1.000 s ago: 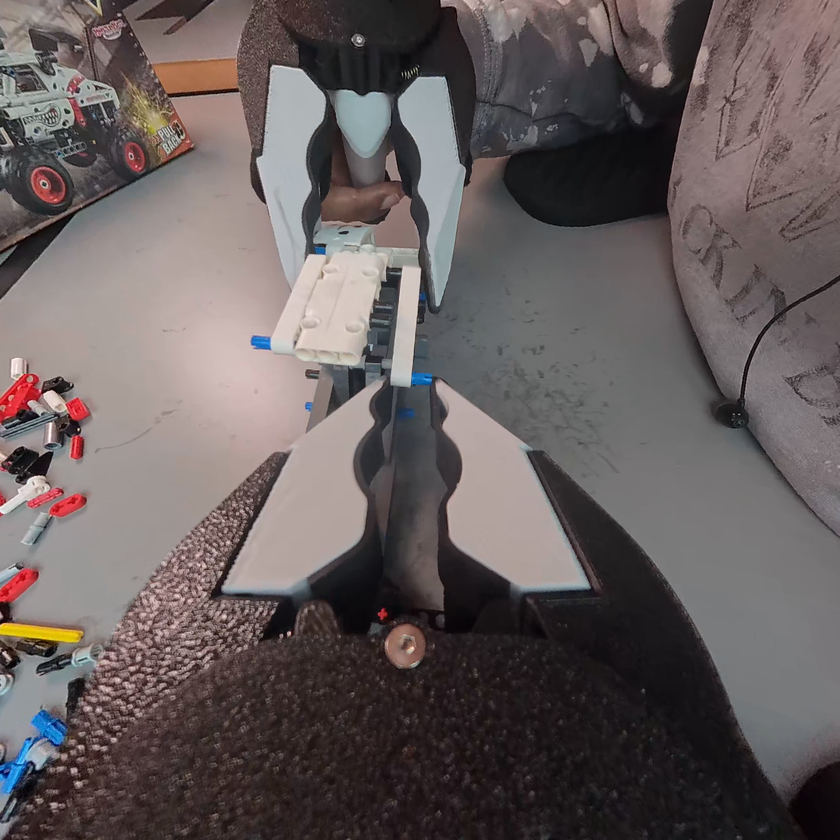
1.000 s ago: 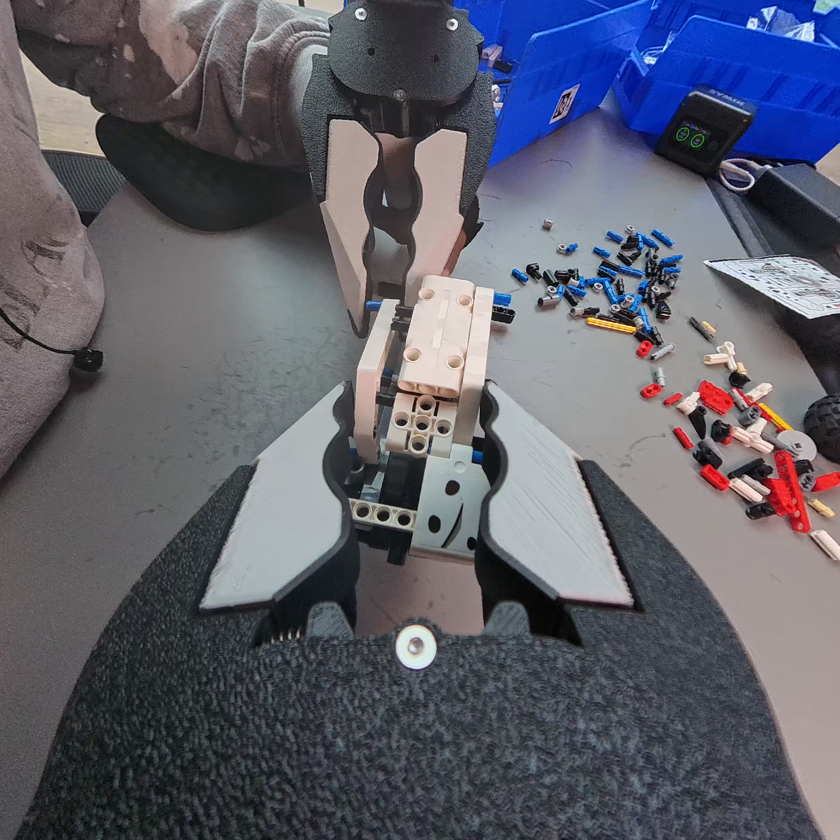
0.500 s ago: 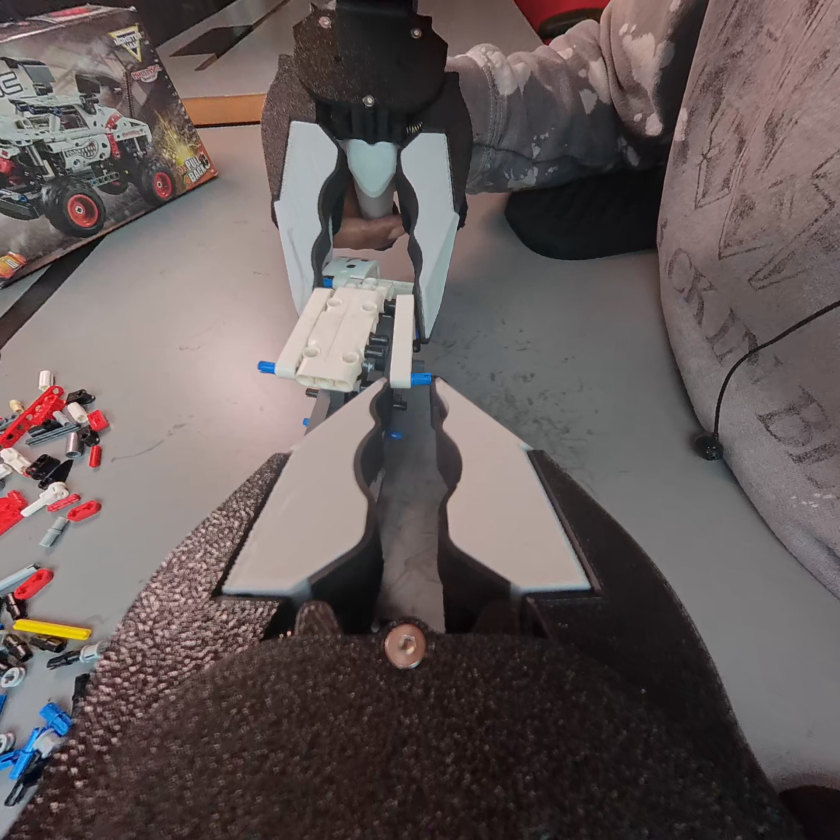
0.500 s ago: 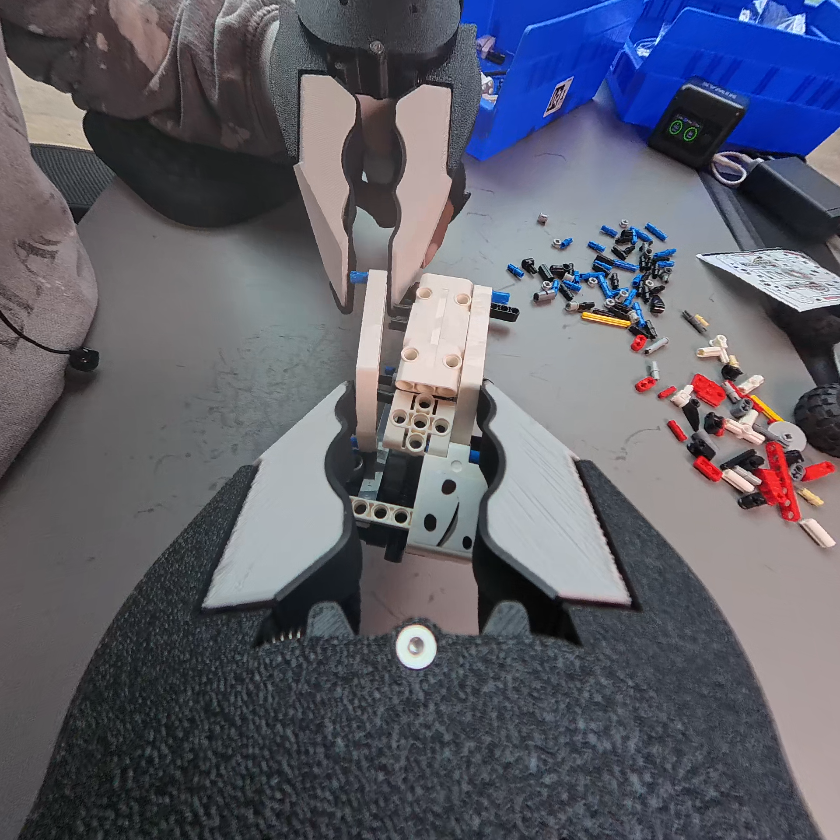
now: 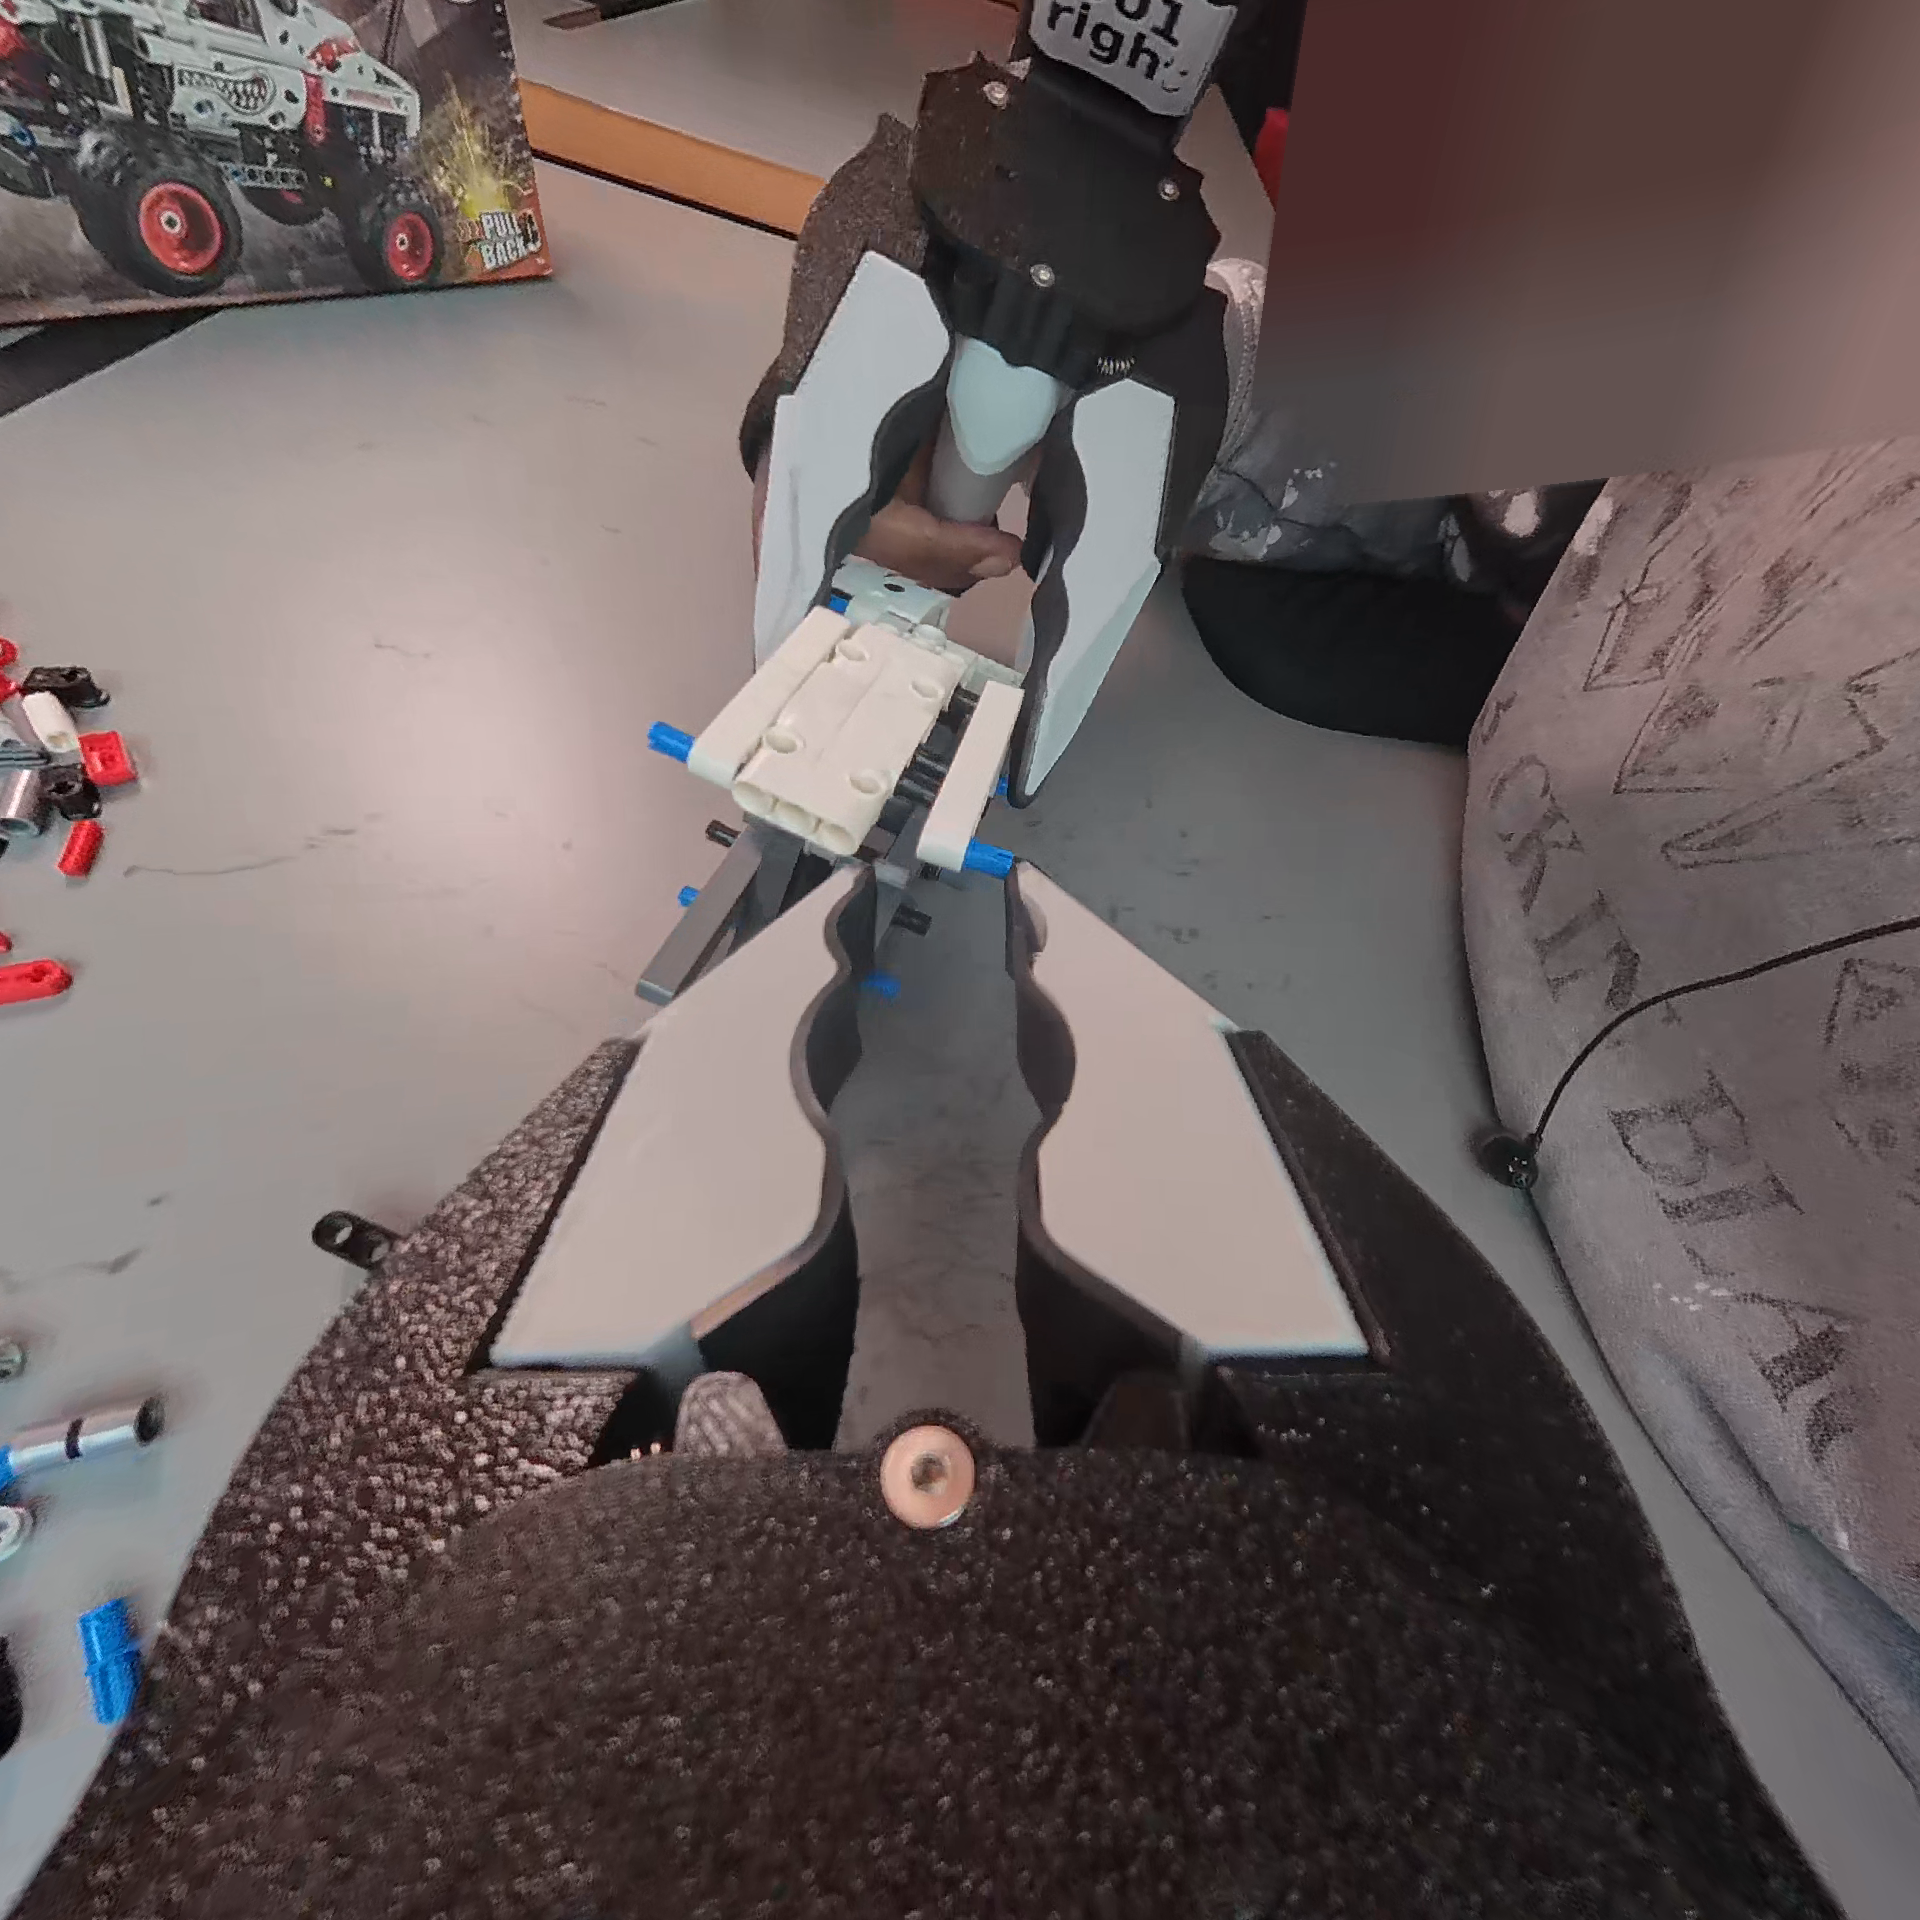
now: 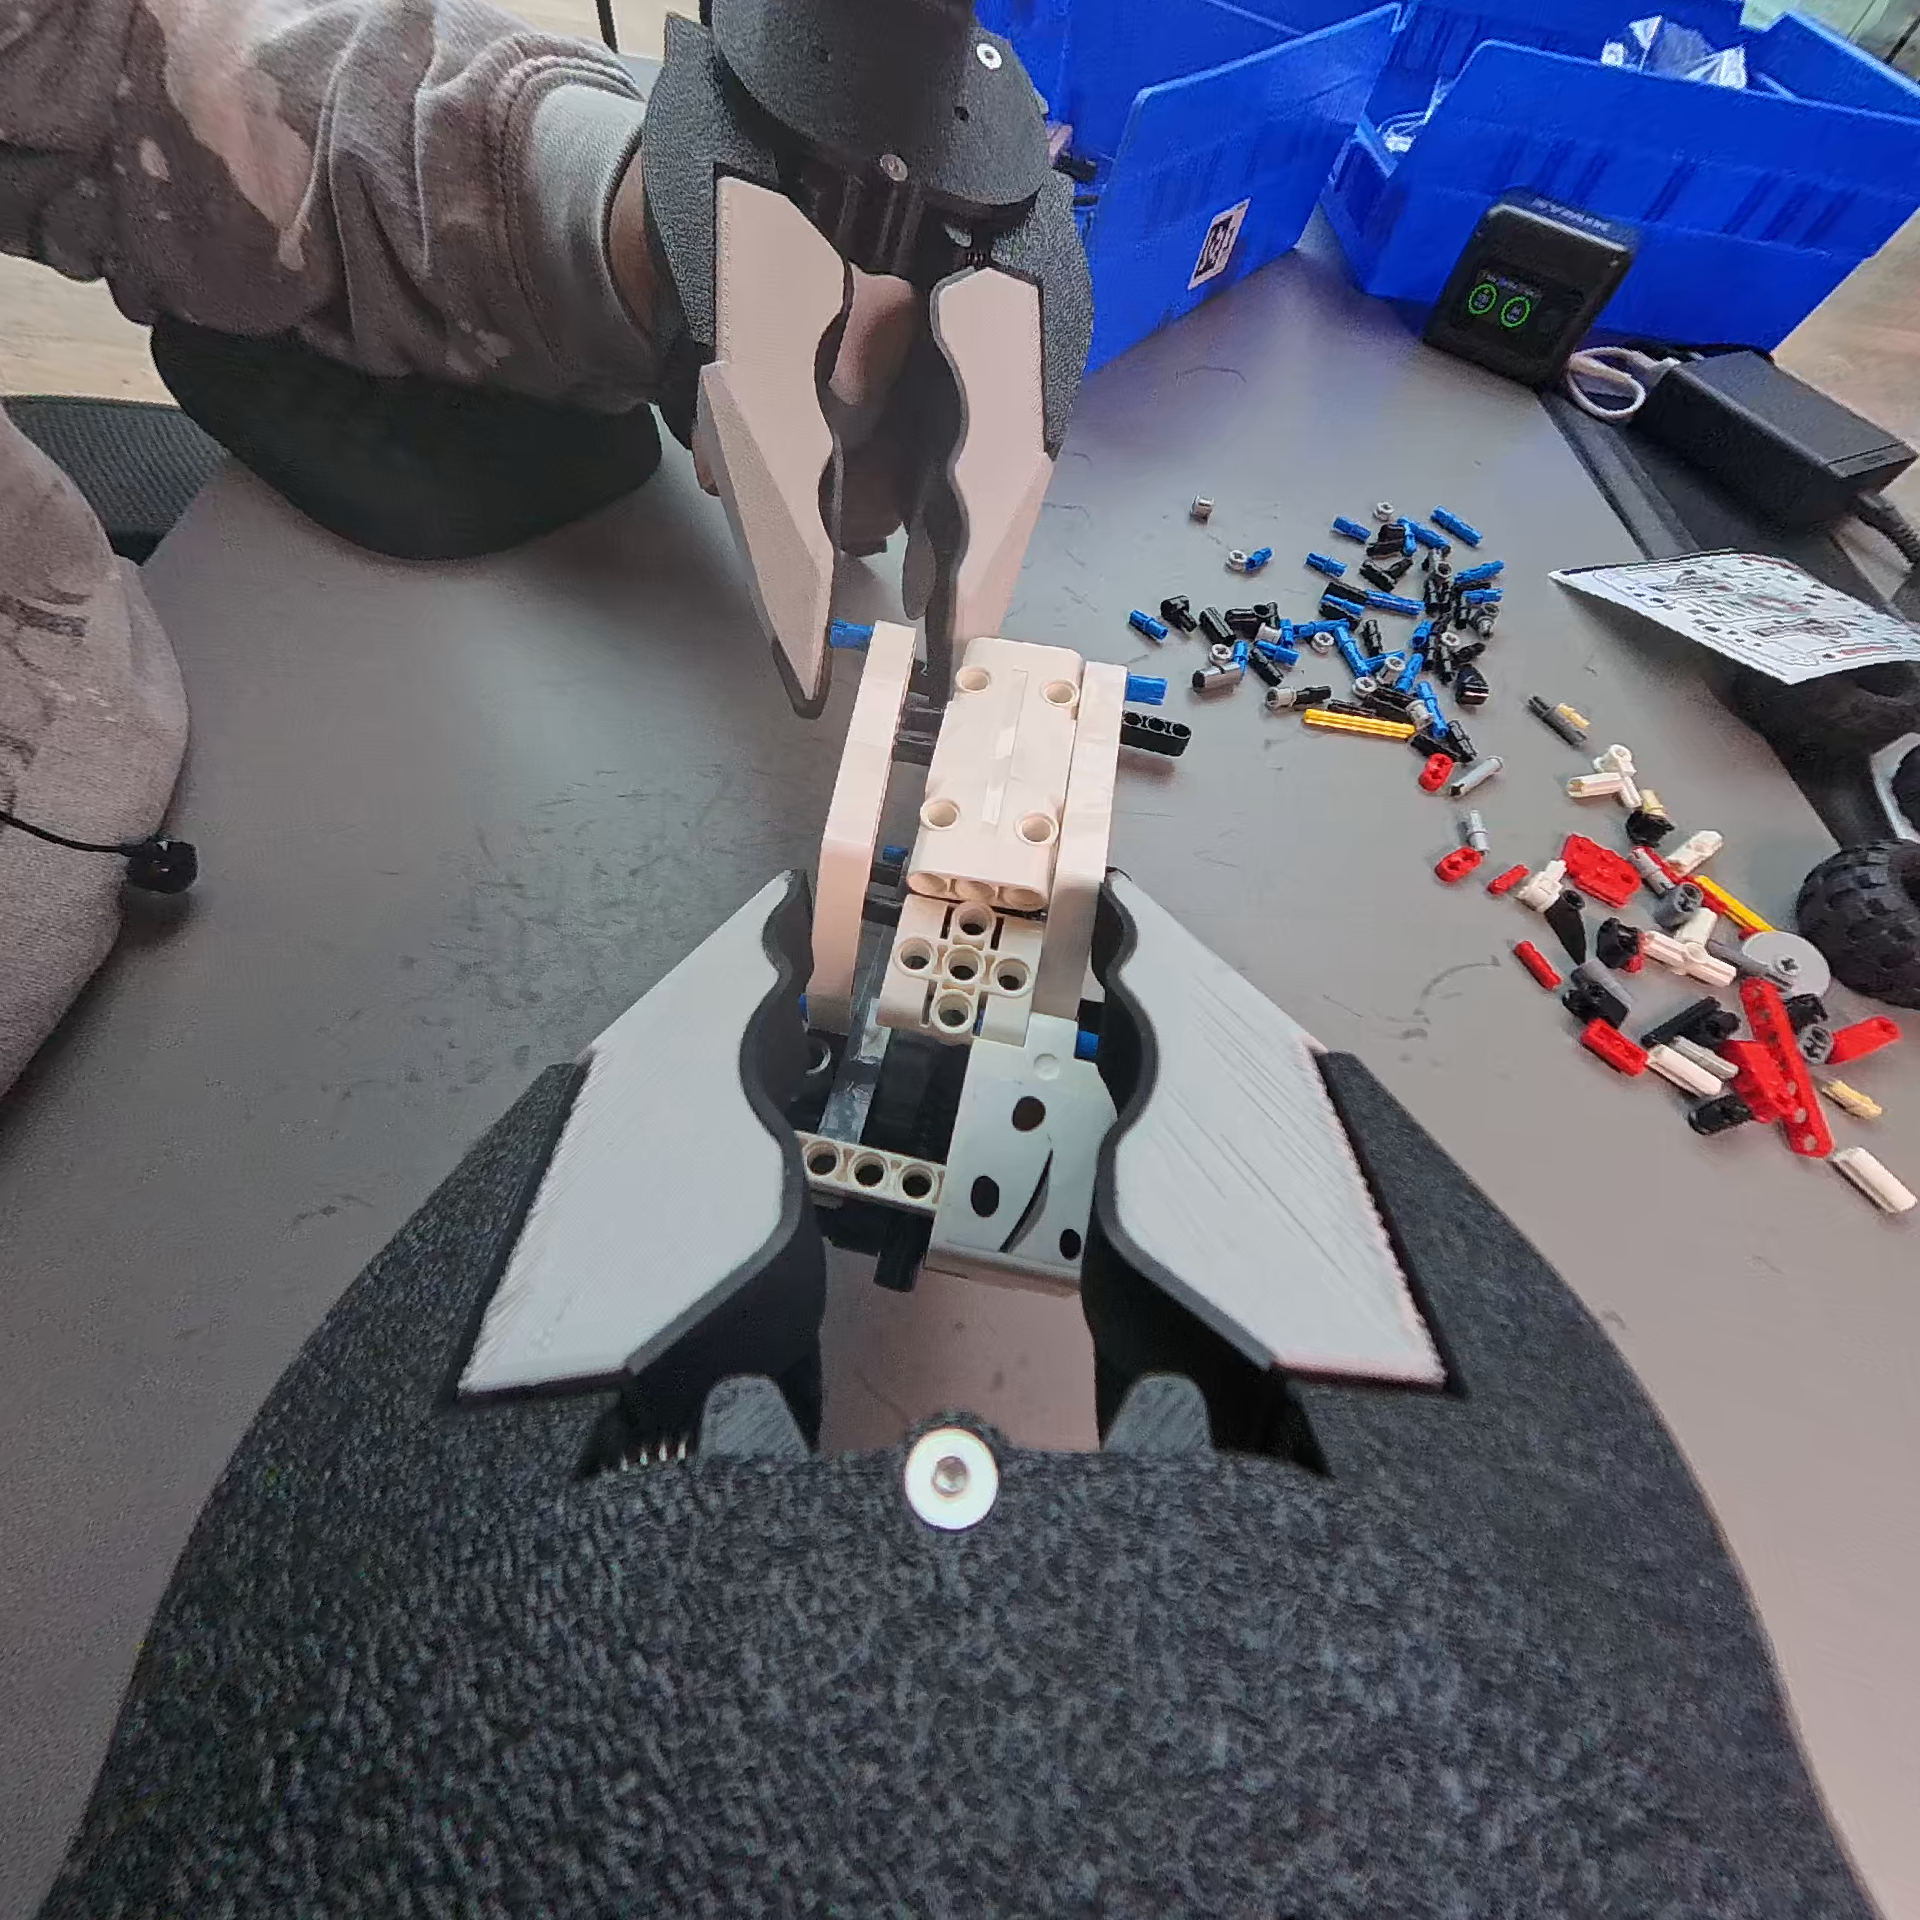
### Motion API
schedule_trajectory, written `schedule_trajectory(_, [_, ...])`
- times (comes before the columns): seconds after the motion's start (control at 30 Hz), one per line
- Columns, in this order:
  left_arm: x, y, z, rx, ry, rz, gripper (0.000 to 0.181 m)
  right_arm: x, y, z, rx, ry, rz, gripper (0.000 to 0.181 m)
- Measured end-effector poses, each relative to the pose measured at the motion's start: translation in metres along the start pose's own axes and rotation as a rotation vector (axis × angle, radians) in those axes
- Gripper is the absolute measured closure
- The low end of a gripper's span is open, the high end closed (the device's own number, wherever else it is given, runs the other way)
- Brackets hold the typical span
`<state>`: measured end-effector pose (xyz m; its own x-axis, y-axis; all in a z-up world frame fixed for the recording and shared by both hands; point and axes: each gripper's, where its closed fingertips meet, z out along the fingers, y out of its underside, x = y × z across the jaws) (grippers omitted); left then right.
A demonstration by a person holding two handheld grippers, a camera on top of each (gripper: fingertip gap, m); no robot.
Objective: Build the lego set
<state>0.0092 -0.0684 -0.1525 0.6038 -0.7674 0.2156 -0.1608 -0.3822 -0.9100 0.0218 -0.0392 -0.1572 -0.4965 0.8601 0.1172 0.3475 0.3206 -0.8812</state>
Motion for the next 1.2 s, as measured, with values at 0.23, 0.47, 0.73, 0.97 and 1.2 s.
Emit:
schedule_trajectory(0.23, [-0.008, -0.005, -0.001, 0.033, -0.079, -0.057, 0.136, 0.007, 0.001, 0.0, -0.015, 0.042, 0.023, 0.129])
schedule_trajectory(0.47, [-0.012, -0.005, 0.001, 0.023, -0.128, -0.045, 0.141, 0.007, 0.002, 0.0, -0.023, 0.053, 0.018, 0.129])
schedule_trajectory(0.73, [-0.019, -0.005, 0.003, 0.018, -0.157, -0.039, 0.133, 0.006, 0.001, 0.0, -0.011, 0.049, 0.008, 0.128])
schedule_trajectory(0.97, [-0.028, -0.007, 0.004, 0.001, -0.245, 0.029, 0.132, 0.01, 0.0, 0.002, -0.014, 0.1, -0.004, 0.128])
schedule_trajectory(1.2, [-0.022, -0.008, 0.003, -0.047, -0.206, 0.026, 0.119, 0.012, -0.001, 0.002, -0.009, 0.106, -0.002, 0.129])
